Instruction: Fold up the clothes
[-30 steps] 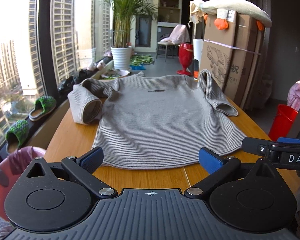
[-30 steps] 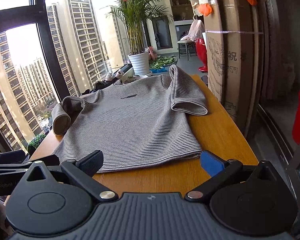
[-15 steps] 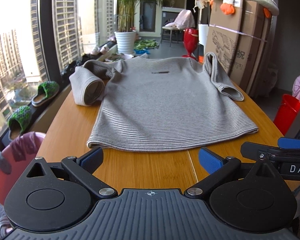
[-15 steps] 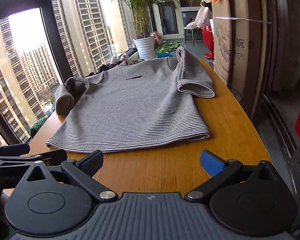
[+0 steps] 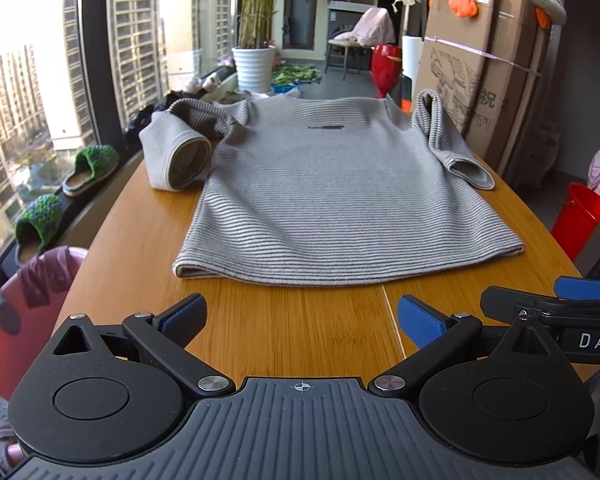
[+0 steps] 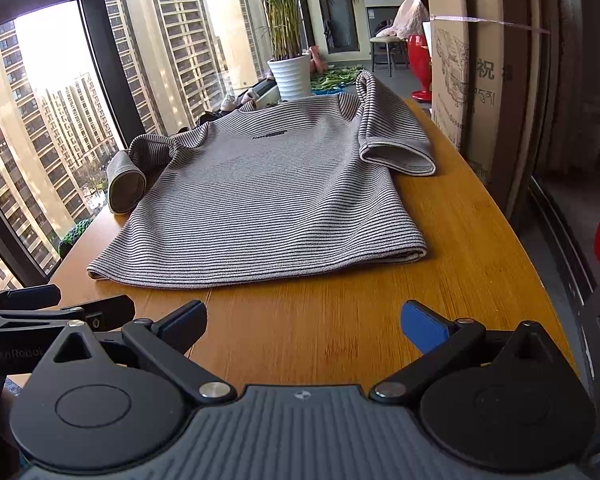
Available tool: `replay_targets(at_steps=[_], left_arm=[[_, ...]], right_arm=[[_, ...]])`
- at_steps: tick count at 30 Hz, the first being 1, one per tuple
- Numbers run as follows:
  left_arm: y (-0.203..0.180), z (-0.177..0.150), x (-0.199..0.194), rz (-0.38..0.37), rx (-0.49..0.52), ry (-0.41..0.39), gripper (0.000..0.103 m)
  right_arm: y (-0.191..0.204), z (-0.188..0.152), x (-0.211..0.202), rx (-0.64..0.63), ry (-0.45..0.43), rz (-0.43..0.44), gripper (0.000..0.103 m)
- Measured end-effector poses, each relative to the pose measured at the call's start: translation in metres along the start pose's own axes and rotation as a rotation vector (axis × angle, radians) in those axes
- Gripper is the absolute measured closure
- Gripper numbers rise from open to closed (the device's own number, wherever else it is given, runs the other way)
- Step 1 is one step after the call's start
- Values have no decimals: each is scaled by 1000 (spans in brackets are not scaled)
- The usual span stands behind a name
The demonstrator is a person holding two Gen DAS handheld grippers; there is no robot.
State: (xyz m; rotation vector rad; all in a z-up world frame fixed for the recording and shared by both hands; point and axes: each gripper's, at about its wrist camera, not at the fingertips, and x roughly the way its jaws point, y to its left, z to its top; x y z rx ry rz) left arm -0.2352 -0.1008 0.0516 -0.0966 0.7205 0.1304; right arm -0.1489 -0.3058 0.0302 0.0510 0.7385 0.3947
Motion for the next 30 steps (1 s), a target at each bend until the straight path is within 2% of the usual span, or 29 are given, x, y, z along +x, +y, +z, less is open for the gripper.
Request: replay_targets(at_steps=[26,30], left_arm=[[-5,-1,1,3,2,8,0],[-6,-1,1,5,7,7,0]], right_arm=[[0,-1,2,-7,6,-1,0],[4,-1,-1,-43,-21,-24,0]])
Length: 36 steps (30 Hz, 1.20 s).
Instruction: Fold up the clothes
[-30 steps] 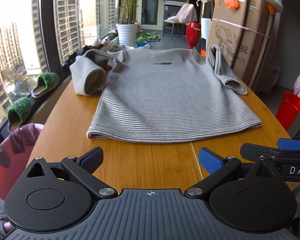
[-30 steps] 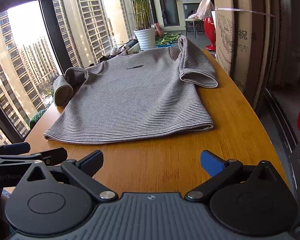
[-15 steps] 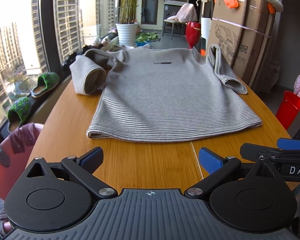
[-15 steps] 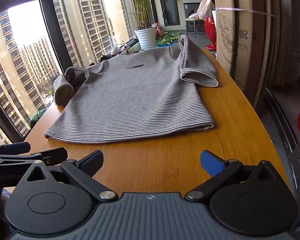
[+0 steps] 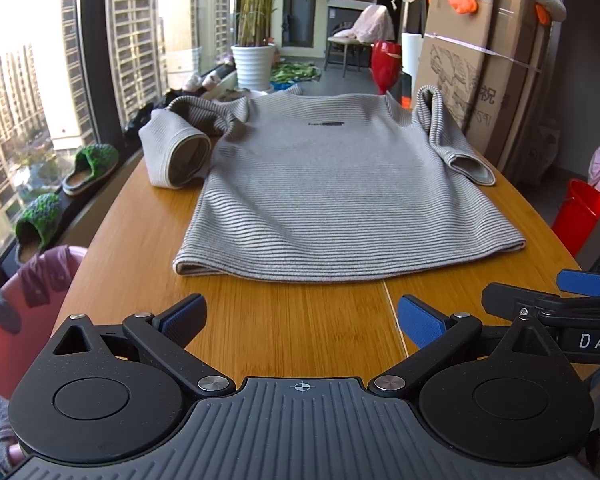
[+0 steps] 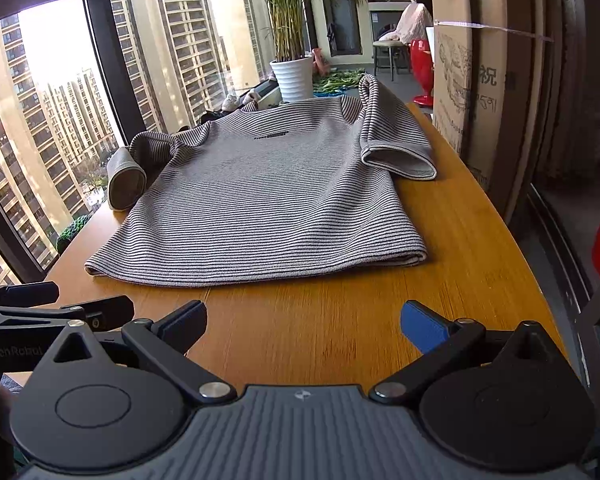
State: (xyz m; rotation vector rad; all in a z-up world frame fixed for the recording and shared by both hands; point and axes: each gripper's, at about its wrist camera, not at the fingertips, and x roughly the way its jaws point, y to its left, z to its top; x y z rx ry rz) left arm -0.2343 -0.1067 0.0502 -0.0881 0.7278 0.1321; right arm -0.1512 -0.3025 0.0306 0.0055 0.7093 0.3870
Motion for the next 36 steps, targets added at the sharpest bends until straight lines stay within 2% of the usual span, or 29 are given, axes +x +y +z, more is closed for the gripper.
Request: replay_targets(at_steps=[36], left_arm=[[4,-1,0,-5,4,1,0]], right_arm=[[-2,-1,4,-3,8,-6,0]])
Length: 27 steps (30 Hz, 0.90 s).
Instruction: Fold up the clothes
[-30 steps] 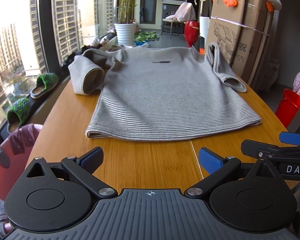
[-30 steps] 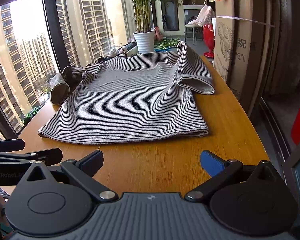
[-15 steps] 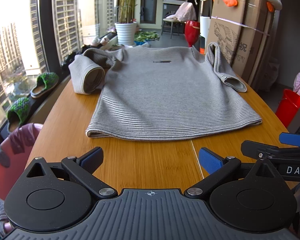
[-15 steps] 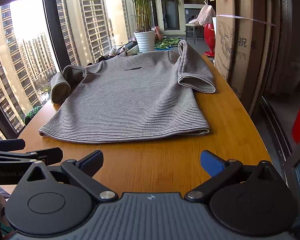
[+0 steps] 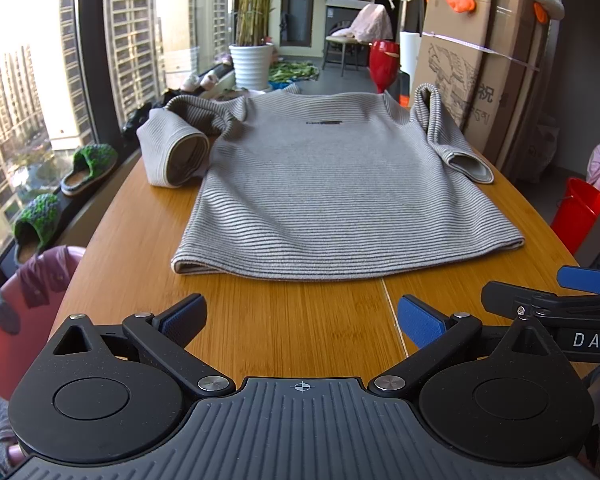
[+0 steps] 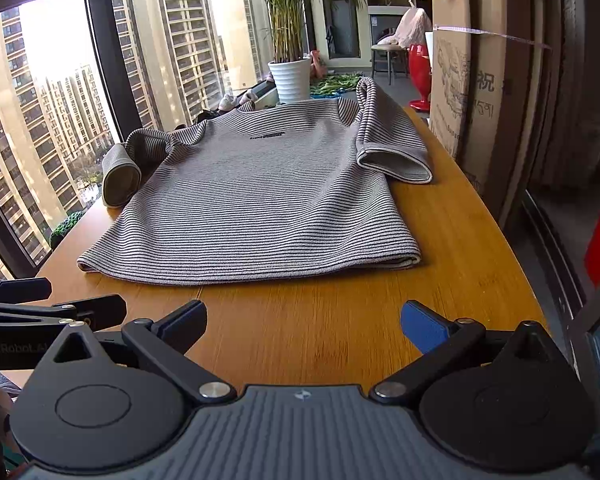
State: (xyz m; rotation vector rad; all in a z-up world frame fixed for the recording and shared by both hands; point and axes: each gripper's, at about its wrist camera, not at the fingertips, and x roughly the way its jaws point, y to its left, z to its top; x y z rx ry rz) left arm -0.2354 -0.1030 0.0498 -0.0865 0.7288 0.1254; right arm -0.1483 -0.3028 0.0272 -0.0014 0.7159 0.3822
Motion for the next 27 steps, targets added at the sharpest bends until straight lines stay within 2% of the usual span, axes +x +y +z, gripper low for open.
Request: replay_targets(at_steps=[20,24,27], left_arm=[[0,1,6,-8,1,12,0],[1,4,11,-32,7,14,0],[0,12,20,-89,27,1,0]], right_arm=[[-2,1,5,9,14,1,0],[-4,4,9,3,12,1,0],[-10,13,17,-3,0,-8,0]])
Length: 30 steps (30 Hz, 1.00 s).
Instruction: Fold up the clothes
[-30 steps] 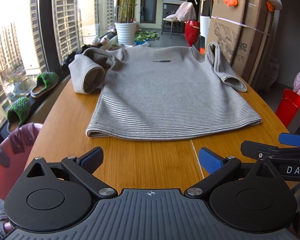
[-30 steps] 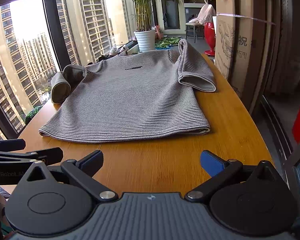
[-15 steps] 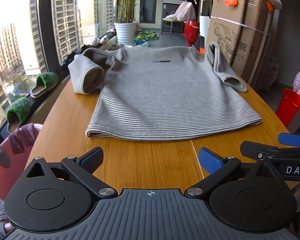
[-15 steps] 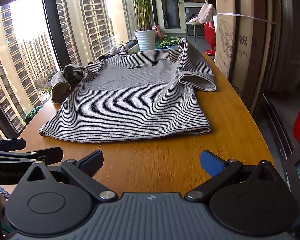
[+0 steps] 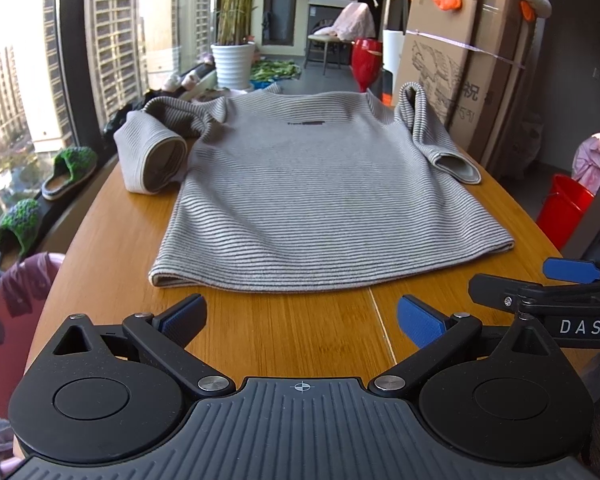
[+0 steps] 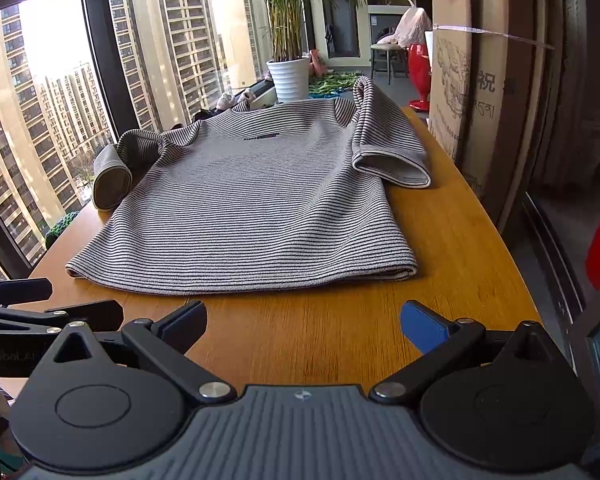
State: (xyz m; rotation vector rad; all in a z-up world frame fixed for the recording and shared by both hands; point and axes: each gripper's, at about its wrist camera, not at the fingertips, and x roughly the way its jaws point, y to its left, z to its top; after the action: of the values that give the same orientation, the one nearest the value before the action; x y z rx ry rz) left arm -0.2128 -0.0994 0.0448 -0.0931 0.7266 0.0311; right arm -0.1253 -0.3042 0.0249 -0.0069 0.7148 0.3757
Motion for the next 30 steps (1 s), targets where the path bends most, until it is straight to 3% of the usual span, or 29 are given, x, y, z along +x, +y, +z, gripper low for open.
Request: replay_targets(at_steps=[7,11,15,18,22,27,30], left_arm=[[11,34,47,-106,6,39,0],[22,63,81,-111,12,30,0],[40,96,115,-122,-40,5,0],[53,109,135,-138,-99,11,0],[69,105,158,-163,-179,53,0],[61,86,151,-151,-78,-8,0],[53,76,140,-145,-46,-8,0]], right_arm=[[-20,32,38,33,22,33,0],[-24,58,69,32,36,61,0],[-18,86,98,17,-19,84,0],[-20,99,122,73,-25,134,0],[-25,99,149,141,1,188,0],[-18,94,150,43,45,200,0],[-30,89,136,84,87,265,0]])
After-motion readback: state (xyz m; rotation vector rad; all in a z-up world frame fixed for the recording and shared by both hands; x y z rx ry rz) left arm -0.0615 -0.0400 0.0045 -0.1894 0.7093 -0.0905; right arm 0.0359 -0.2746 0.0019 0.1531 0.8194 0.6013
